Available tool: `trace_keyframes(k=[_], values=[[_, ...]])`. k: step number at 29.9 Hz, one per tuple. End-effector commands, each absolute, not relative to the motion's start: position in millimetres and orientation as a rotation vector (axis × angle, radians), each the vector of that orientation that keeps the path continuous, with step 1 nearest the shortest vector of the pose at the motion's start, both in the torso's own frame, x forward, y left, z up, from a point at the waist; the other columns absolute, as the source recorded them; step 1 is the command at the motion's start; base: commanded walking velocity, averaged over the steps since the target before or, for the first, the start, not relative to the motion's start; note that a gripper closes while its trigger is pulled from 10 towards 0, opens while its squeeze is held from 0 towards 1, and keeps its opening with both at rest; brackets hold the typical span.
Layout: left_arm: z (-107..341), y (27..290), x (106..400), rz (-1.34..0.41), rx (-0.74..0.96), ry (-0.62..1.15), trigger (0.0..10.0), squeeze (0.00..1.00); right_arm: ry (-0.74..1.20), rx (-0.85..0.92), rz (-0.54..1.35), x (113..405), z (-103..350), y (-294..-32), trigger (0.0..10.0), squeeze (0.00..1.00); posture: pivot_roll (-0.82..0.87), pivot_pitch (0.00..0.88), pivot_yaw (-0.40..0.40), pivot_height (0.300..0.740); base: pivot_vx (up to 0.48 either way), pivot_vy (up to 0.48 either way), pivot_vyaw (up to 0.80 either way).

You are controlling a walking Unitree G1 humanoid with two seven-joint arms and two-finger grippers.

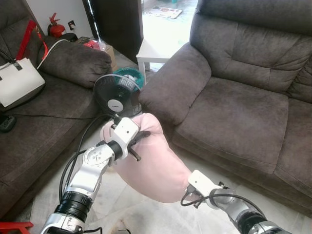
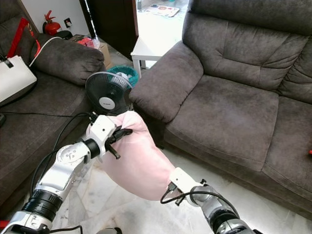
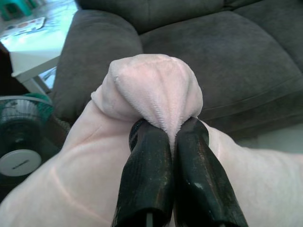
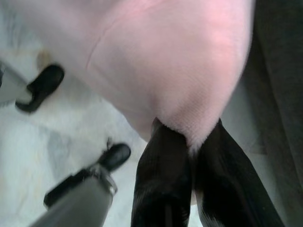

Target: Move the pillow to the sofa from floor

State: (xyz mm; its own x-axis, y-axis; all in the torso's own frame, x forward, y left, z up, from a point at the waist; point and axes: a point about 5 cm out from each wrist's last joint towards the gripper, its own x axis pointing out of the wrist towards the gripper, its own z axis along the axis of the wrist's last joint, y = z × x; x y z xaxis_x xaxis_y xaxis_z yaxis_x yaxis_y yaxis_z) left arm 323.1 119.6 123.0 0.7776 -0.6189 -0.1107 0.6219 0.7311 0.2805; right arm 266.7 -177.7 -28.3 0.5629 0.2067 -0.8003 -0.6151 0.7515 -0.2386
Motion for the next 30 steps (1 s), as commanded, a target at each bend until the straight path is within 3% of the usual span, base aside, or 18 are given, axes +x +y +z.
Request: trace_keyframes(k=[1, 9, 15, 18, 25, 27, 28, 29, 30], values=[[138, 114, 324, -0.684, 0.347, -0.059, 10.0, 0.0, 0.757, -0.485, 0.47, 278, -18, -175, 0.0, 0.0, 0.14, 0.097, 0.039, 0.74, 0.0, 0.0, 0.0], [126, 122, 326, -0.545, 0.326, -0.015, 10.0, 0.0, 0.566, -0.307, 0.301, 297, 8, -182, 0.0, 0.0, 0.13, 0.093, 0.037, 0.74, 0.0, 0.0, 0.0], [141, 140, 335, -0.266, 0.34, -0.105, 10.0, 0.0, 0.238, -0.056, 0.144, 313, 49, -175, 0.0, 0.0, 0.12, 0.083, 0.031, 0.74, 0.0, 0.0, 0.0], [148, 143, 335, -0.171, 0.328, -0.148, 10.0, 0.0, 0.136, -0.018, 0.102, 313, 61, -173, 0.0, 0.0, 0.12, 0.073, 0.03, 0.74, 0.0, 0.0, 0.0], [153, 134, 328, -0.131, 0.333, -0.223, 10.0, 0.0, -0.005, 0.104, 0.022, 307, 78, -172, 0.0, 0.0, 0.11, 0.046, 0.029, 0.74, 0.0, 0.0, 0.0], [157, 129, 328, -0.128, 0.328, -0.257, 10.0, 0.0, -0.051, 0.115, 0.026, 301, 84, -165, 4.8, 0.0, 0.11, 0.037, 0.027, 0.74, 0.0, 0.0, 0.0], [157, 129, 328, -0.128, 0.328, -0.257, 10.0, 0.0, -0.051, 0.115, 0.026, 301, 84, -165, 4.8, 0.0, 0.11, 0.037, 0.027, 0.74, 0.0, 0.0, 0.0], [159, 127, 327, -0.13, 0.32, -0.274, 10.0, 0.0, -0.062, 0.12, 0.019, 299, 85, -164, 10.0, 0.0, 0.11, 0.03, 0.027, 0.74, 0.0, 0.0, 0.0], [161, 126, 327, -0.131, 0.315, -0.288, 10.0, 0.0, -0.072, 0.128, 0.011, 297, 86, -163, 10.0, 0.0, 0.1, 0.028, 0.028, 0.74, 0.0, 0.0, 0.0]])
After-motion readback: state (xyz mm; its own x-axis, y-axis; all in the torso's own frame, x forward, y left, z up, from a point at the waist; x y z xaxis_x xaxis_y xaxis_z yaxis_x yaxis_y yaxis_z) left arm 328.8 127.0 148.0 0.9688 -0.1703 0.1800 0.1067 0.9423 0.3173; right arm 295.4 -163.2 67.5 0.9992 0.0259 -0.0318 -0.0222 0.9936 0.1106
